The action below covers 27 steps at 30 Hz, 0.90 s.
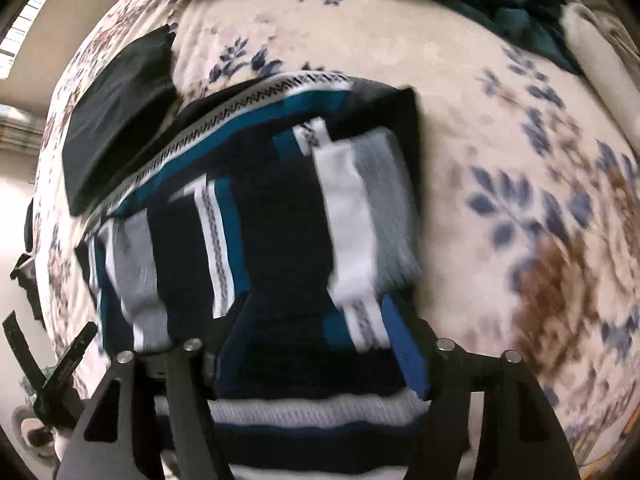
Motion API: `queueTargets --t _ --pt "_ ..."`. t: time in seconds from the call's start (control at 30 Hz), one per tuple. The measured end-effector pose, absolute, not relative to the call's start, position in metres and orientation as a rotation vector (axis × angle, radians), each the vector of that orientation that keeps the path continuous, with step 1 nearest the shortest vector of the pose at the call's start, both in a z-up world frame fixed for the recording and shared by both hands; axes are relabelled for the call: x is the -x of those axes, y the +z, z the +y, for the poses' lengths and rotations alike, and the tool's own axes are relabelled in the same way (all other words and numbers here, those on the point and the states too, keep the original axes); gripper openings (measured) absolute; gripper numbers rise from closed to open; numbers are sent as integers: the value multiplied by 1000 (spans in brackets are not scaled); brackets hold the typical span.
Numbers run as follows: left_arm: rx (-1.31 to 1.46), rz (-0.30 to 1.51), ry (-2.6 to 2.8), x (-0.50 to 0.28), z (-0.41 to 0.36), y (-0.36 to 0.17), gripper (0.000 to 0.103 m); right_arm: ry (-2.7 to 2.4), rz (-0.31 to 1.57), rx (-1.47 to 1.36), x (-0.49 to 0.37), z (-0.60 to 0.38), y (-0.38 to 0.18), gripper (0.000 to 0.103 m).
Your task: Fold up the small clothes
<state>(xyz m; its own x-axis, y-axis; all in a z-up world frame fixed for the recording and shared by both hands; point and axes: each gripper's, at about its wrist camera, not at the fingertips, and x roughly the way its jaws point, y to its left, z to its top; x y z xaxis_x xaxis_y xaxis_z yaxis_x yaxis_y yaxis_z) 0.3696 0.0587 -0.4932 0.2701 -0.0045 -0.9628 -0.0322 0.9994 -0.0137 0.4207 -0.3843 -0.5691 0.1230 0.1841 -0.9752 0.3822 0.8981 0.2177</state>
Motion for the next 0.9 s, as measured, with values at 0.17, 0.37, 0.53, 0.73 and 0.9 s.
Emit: queueTargets --t 0.17,0.37,0.53,0.73,0.9 --pt "9 1381 -95 -311 3 -482 101 -191 1534 -477 -347 -411 -543 68" --pt "-54 1479 -265 -222 -111 -487 101 -166 1591 -504 -278 -467 -518 68" --pt "-72 1538 -241 -160 -205 -500 101 -47 1644 -479 -274 -521 -523 68" --pt "-3 1647 -160 -113 -294 -532 101 87 1687 -305 -301 -576 -529 68" --pt "-70 1694 -153 -95 -349 -565 101 161 1682 -221 -338 -593 -543 68"
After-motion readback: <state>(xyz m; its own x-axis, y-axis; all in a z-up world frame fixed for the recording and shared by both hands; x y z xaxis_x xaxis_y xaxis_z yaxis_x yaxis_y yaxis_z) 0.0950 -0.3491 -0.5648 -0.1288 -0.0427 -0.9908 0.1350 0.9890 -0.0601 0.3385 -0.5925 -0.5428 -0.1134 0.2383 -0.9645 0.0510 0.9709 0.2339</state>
